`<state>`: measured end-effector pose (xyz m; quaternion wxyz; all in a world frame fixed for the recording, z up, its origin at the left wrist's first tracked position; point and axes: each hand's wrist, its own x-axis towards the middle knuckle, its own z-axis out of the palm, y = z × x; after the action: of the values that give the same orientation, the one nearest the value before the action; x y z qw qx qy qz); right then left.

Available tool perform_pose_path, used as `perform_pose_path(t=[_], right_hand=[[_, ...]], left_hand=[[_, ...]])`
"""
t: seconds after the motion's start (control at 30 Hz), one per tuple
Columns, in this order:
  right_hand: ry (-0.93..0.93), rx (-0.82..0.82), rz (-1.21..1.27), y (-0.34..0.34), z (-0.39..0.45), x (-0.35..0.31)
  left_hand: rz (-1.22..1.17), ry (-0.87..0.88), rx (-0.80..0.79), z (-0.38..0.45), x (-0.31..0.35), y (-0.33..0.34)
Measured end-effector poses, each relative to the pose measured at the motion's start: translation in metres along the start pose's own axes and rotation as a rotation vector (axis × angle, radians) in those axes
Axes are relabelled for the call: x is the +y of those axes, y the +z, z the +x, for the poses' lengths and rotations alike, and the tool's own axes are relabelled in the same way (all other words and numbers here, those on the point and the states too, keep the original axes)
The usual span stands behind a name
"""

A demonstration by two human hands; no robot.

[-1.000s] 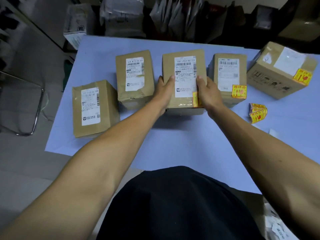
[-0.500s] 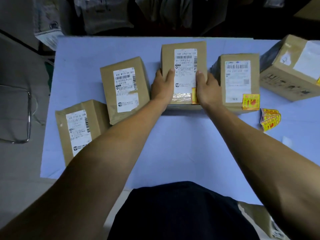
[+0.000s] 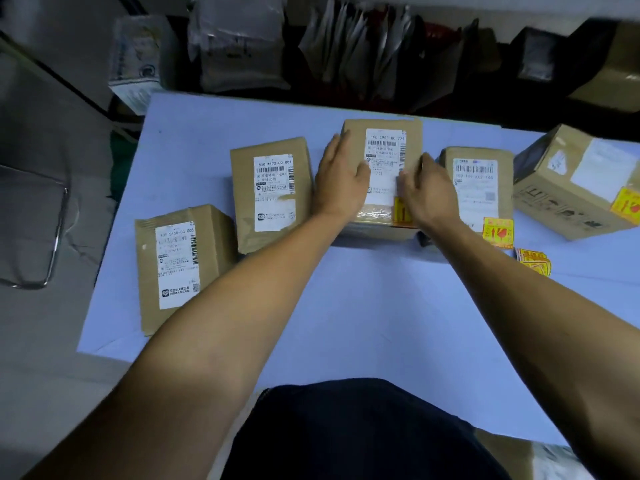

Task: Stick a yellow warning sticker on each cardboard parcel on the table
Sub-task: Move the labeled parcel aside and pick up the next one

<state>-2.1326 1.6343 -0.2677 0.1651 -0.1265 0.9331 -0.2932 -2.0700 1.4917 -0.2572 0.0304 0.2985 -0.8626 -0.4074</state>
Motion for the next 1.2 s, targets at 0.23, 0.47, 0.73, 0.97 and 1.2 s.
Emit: perform_pose_path(t=[0.23, 0.47, 0.73, 0.97, 1.2], right_hand=[[-0.34, 0.037, -0.29, 0.008, -0.026, -0.06], [-0.554, -0.093, -0.297, 0.069, -0.057, -0.113], [-0.381, -0.228, -0.011, 0.11, -0.07, -0.106], [-0.367, -0.2, 0.03, 0.119, -0.101, -0.089], [0.131, -0.306, 0.732, 0.122, -0.074, -0.085]], left_hand=[[0.528, 0.267, 0.044, -0.037, -0.058, -0.091], [0.647, 0.093, -0.069, -0.067, -0.125, -0.132], [0.097, -0.078, -0.128, -0.073, -0.13, -0.092], [-0.015, 0.004, -0.052, -0.107, -0.145, -0.081], [-0.559, -0.5, 0.071, -0.067, -0.139, -0.087]])
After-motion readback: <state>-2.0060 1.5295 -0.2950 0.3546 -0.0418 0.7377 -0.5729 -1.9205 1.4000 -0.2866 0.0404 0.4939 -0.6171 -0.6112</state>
